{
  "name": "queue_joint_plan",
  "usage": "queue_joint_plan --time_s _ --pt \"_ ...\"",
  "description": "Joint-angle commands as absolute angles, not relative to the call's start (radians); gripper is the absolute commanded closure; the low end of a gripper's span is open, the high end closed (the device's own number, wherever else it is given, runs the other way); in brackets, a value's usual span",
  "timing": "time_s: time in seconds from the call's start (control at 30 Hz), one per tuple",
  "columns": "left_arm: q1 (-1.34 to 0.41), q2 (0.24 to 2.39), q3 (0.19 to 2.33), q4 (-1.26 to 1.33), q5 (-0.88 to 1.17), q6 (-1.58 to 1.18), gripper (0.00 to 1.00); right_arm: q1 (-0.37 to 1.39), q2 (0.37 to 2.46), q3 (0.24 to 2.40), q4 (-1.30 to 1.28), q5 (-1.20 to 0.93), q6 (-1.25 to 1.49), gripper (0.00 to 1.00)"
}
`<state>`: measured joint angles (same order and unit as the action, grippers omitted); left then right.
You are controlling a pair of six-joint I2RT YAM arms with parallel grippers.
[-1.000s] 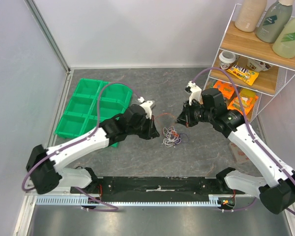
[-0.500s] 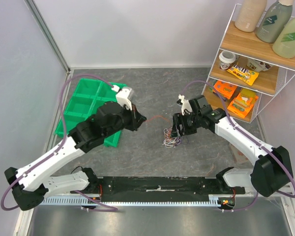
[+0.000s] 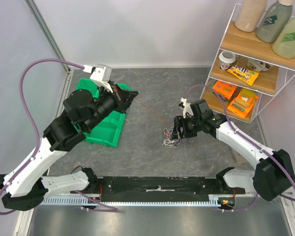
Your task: Untangle the cables
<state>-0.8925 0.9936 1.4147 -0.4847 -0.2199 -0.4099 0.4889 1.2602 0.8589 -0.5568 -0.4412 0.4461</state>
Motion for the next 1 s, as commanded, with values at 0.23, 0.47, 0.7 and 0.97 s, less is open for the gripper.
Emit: queue_joint_plan --time_s 0.23,0.47,0.7,0.97 --pt "-0.894 1.006 1.554 -0.431 -0.219 -0.379 0.98 0.491 1.197 0.853 -0.503 -0.344 0.466 0.38" --pt "-0.894 1.025 1.600 -0.413 -0.192 -0.374 0.98 0.492 1.143 0.790 -0.324 -0.472 0.466 0.40" --pt "-0.894 1.035 1.617 -0.403 -0.172 -0.377 0.98 0.506 1.204 0.756 -0.175 -0.557 0.506 0.48" --pt "-0.894 1.052 1.621 -0.414 -0.163 -0.397 0.98 0.508 1.160 0.818 -0.181 -0.636 0.443 0.37"
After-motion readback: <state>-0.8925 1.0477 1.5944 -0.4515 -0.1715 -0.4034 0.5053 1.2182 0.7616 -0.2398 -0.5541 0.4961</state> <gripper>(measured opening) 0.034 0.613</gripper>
